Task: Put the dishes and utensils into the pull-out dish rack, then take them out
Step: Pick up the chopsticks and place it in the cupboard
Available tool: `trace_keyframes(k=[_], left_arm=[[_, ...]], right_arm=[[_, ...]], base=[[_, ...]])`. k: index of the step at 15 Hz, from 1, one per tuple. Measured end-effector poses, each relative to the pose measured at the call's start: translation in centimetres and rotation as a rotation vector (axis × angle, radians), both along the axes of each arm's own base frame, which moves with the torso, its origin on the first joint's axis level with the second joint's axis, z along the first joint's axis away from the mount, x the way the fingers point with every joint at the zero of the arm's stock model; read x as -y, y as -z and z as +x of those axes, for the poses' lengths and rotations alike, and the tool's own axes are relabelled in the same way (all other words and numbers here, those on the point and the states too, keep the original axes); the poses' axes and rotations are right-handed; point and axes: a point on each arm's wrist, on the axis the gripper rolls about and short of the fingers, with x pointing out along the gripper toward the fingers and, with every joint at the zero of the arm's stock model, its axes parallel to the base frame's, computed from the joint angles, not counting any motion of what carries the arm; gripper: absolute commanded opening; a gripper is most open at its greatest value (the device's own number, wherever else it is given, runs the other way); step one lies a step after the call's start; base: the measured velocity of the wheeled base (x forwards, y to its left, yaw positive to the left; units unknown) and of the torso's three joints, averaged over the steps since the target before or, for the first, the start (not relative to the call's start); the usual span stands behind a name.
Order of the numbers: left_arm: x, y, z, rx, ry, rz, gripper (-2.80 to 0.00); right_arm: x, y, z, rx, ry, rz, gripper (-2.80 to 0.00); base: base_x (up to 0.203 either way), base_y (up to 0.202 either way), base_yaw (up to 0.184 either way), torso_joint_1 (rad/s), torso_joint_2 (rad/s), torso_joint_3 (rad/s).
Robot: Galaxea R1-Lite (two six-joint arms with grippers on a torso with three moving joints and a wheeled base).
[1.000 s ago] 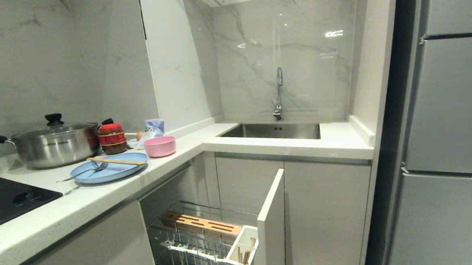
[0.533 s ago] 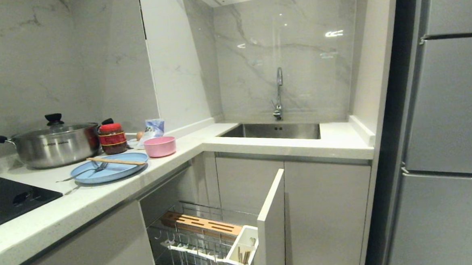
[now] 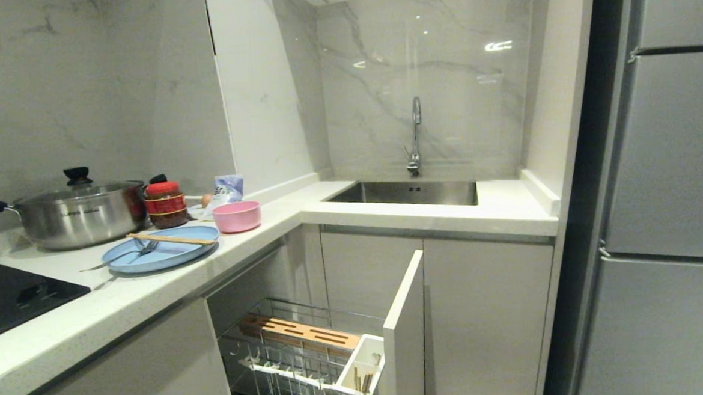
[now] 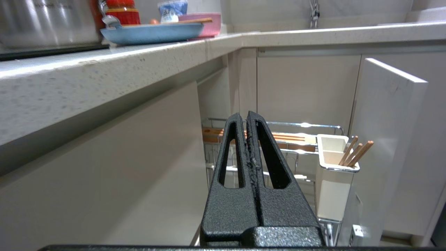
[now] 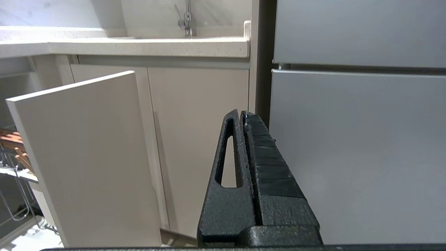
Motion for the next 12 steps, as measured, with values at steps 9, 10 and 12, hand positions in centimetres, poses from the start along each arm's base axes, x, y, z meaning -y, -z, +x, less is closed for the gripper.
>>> trace_keyframes(k=[9, 10, 12], left_arm=[[0.0, 0.02, 0.0, -0.003, 0.0, -0.024, -2.8], [0.0, 0.03, 0.0, -0.004, 0.0, -0.024, -2.8], [0.0, 0.01, 0.0, -0.002, -0.001, -0.024, -2.8]], right_arm=[[0.0, 0.0, 0.0, 0.0, 0.0, 0.0, -2.8], [0.0, 0.0, 0.0, 0.0, 0.0, 0.0, -2.8], [0.0, 0.0, 0.0, 0.0, 0.0, 0.0, -2.8]], base=[[0.0, 0.0, 0.0, 0.003, 0.0, -0.198], [0.0, 0.0, 0.0, 0.006, 0.01, -0.2], [0.0, 0.0, 0.0, 0.003, 0.0, -0.199]])
